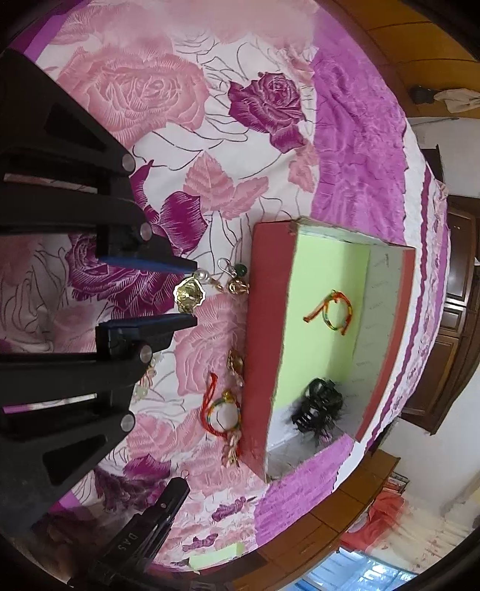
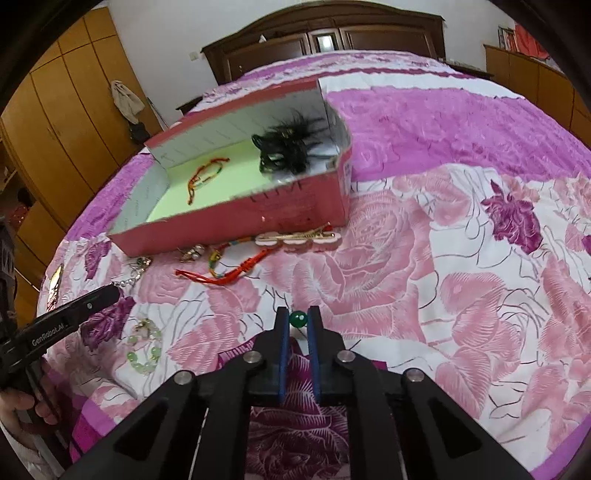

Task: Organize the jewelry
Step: 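Grasp the gold earring with the left tool while the right tool grasps the green bead pendant, then carry the gold earring and green pendant into the box and open both tools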

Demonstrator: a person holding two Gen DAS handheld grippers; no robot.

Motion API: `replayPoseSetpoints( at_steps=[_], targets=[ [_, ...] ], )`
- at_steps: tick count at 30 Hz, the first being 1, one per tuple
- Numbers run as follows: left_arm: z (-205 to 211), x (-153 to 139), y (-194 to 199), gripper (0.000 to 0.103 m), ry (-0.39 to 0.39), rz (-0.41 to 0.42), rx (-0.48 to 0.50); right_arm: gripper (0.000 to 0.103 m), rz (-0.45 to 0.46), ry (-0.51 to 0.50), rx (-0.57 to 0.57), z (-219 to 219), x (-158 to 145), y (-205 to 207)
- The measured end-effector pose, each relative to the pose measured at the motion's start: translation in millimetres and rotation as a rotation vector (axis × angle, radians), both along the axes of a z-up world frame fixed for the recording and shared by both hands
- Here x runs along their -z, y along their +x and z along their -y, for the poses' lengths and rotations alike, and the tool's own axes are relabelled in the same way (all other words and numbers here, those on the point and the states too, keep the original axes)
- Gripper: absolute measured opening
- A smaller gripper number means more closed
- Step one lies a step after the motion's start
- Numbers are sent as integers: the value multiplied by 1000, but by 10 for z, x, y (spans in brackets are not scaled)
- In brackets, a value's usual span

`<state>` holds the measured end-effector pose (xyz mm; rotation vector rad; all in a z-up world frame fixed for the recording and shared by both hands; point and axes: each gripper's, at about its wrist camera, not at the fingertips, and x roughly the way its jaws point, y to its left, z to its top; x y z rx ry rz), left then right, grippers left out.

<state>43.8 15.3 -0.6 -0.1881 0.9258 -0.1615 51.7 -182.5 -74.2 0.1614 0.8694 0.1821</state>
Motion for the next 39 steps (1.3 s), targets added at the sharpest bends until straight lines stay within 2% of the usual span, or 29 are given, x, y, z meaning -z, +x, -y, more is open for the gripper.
replayPoseSetpoints(
  at_steps=[20, 31, 39],
  targets=[
    [19, -522, 88, 13, 3, 139, 13, 11, 138, 4, -46, -119, -538, -6],
    [43, -697, 464, 13, 33, 192, 9, 11, 198, -25, -46, -174, -779, 344],
    [74, -628, 789, 13, 48, 175, -3, 11, 186, -64, -47, -198, -762, 703]
  ],
)
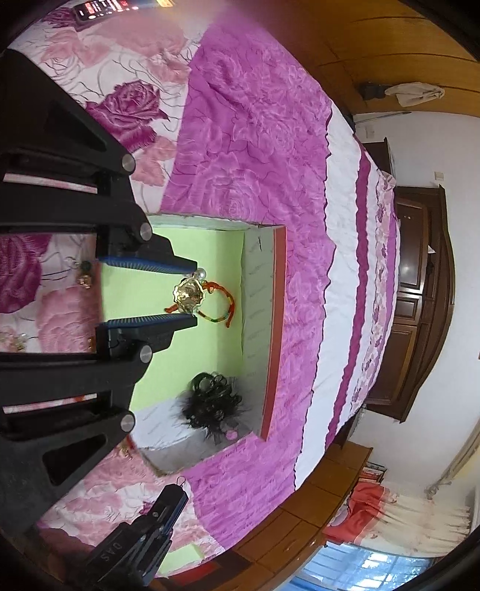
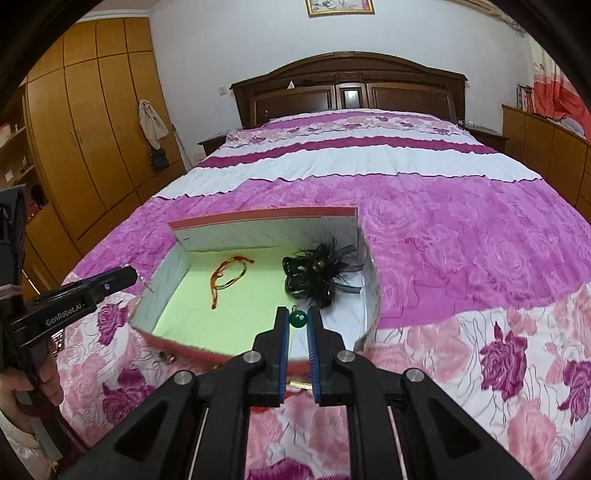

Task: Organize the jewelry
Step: 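Carry the gold earring and green pendant into the box and open both tools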

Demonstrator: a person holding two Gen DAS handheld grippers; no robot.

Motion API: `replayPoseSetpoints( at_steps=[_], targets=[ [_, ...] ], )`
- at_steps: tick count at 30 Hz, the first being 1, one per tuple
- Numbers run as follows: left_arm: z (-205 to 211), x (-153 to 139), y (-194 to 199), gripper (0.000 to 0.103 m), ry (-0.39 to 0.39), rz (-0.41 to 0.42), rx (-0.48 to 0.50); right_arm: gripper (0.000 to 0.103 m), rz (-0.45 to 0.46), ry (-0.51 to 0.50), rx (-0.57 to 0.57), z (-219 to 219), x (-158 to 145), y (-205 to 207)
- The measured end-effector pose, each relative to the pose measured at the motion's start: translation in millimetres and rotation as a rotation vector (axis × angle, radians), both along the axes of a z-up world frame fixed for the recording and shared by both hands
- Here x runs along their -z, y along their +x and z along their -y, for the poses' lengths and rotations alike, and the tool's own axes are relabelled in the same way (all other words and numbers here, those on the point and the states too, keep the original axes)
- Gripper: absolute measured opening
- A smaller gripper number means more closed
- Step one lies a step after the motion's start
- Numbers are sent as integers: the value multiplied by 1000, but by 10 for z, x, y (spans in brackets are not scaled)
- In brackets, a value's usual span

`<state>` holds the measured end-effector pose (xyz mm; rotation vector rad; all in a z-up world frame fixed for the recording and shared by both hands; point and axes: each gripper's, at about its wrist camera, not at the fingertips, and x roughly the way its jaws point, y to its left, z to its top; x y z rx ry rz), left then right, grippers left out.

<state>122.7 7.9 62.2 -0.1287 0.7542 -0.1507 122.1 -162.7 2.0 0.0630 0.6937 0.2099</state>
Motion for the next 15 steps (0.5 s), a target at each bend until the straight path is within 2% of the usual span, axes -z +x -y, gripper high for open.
replayPoseSetpoints(
  at_steps=[15],
  targets=[
    [100, 512, 516, 13, 22, -132, -8, 11, -136, -43, 39, 43, 423, 614]
  ],
)
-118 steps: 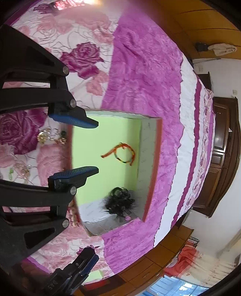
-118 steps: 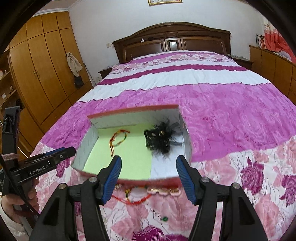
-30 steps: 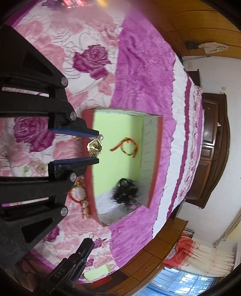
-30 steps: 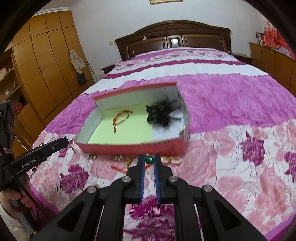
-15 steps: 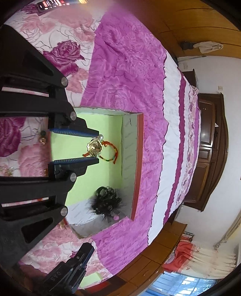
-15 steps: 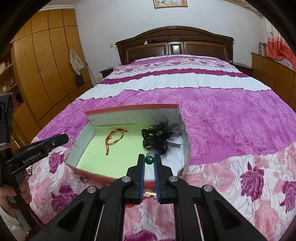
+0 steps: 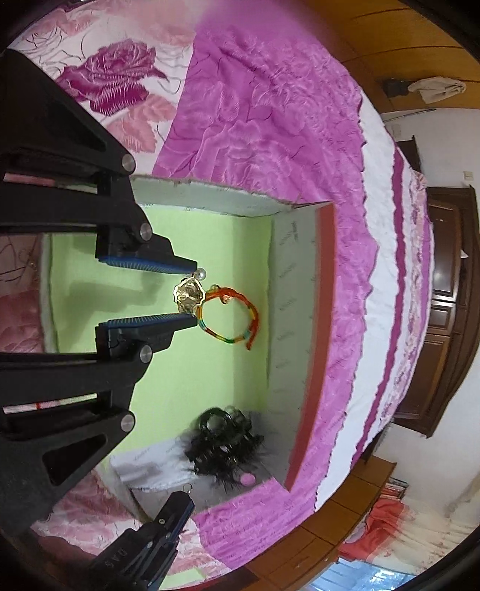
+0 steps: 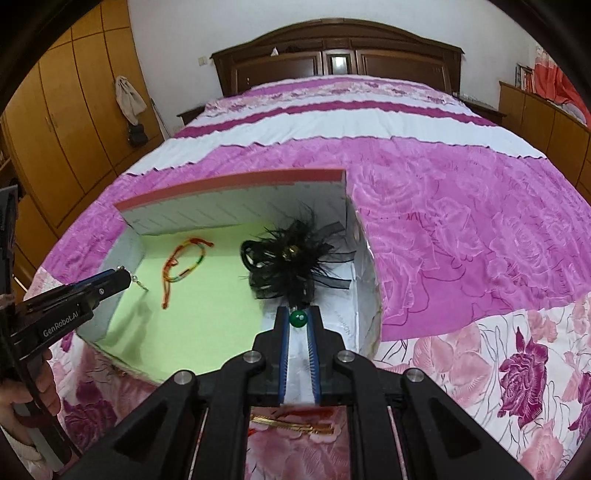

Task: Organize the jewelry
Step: 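Carry the gold earring and green pendant into the box and open both tools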

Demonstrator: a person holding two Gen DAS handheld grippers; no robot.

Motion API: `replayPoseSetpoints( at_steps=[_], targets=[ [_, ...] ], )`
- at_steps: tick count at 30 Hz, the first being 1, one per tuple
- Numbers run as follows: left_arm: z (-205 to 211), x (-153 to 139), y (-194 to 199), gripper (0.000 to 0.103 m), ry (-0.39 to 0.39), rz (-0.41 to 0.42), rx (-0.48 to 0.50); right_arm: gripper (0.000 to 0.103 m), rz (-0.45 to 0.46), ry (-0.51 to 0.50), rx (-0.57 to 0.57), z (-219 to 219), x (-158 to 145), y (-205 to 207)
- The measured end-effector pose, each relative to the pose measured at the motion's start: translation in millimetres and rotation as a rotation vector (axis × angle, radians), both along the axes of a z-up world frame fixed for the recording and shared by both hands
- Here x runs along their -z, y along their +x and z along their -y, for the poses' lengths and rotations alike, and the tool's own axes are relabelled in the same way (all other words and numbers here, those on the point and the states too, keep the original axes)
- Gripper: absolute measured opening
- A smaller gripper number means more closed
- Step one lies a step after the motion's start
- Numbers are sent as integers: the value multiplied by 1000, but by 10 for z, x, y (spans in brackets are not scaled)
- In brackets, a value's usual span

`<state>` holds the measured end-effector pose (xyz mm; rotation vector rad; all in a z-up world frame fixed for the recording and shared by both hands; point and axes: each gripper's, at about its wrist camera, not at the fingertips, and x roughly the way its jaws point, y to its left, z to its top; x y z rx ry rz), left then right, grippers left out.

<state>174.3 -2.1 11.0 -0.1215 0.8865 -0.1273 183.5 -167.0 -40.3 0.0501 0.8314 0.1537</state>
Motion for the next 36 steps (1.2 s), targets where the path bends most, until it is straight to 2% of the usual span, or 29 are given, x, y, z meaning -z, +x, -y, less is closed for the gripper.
replayPoseSetpoints(
  at_steps=[7, 20, 27, 36],
  targets=[
    [35, 154, 110, 13, 11, -42, -1, 11, -32, -17, 8, 4, 148, 129],
    [108, 200, 178, 17, 54, -73, 1, 14, -25, -23, 15, -12, 182, 187],
    [31, 11, 59, 23, 34, -37, -6, 23, -2, 6, -2, -31, 70, 94],
    [-137, -276, -206, 27, -1, 7, -6, 30, 68, 46, -9, -73, -257, -202]
  ],
)
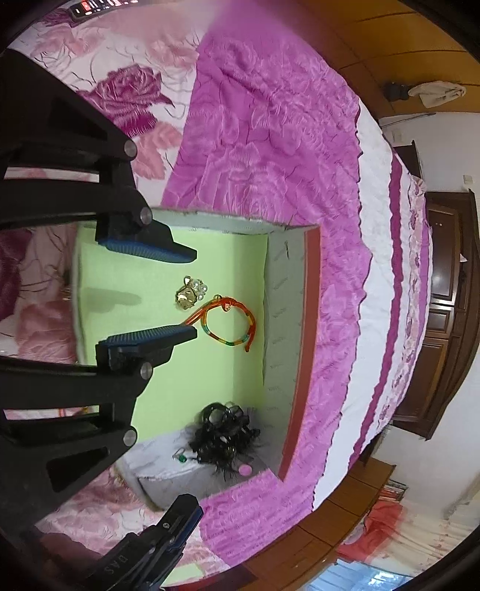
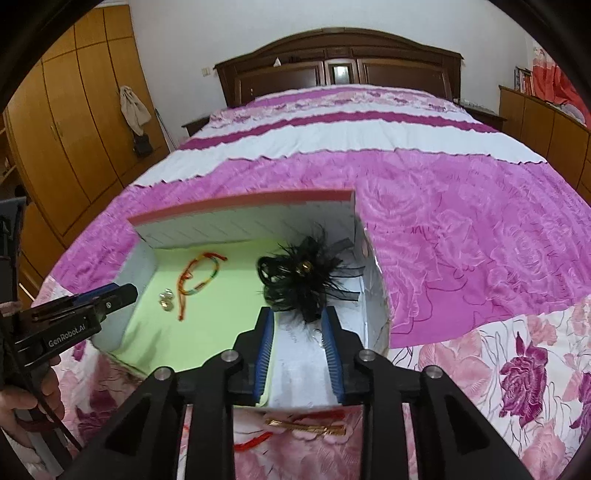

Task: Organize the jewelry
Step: 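Carry the gold earring and green pendant into the box and open both tools, then grasp the green bead earring with the left tool while the right tool grasps the gold barrette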

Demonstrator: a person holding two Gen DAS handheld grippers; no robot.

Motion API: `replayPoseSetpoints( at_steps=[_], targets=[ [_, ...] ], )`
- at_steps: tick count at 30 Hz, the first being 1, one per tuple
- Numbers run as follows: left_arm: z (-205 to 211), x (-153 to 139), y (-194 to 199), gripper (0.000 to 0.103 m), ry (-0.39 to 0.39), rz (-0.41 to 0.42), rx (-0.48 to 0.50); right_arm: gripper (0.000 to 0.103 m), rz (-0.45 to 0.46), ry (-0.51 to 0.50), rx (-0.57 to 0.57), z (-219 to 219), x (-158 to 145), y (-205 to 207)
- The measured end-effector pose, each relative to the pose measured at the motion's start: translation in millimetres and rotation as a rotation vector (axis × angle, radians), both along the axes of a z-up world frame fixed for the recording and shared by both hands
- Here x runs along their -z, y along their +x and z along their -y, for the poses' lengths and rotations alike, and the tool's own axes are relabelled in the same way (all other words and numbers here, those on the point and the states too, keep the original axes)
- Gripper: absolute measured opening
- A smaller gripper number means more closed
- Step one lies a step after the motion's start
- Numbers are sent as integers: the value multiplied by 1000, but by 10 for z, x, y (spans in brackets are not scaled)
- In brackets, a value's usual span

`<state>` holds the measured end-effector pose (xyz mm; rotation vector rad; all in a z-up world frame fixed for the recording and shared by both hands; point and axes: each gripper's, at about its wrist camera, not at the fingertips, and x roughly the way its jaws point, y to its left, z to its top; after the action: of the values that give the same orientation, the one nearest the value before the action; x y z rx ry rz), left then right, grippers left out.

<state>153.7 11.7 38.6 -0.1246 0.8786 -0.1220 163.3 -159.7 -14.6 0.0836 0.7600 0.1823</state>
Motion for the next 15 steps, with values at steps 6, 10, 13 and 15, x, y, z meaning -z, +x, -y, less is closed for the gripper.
replayPoseSetpoints(
  at_steps=[6, 10, 13, 15],
  targets=[
    [-70, -87, -192, 29, -19, 12, 3, 34, 26, 22, -9, -4, -148, -204],
    [-103, -90, -305, 29, -35, 6, -1, 36, 35, 38, -5, 24, -196, -326],
    [-115, -76, -393, 30, -40, 4, -4, 36, 34, 44, 1, 61, -195, -419],
    [-117, -51, -450, 30, -43, -1, -3, 37, 33, 43, 8, 86, -188, -480]
  ],
)
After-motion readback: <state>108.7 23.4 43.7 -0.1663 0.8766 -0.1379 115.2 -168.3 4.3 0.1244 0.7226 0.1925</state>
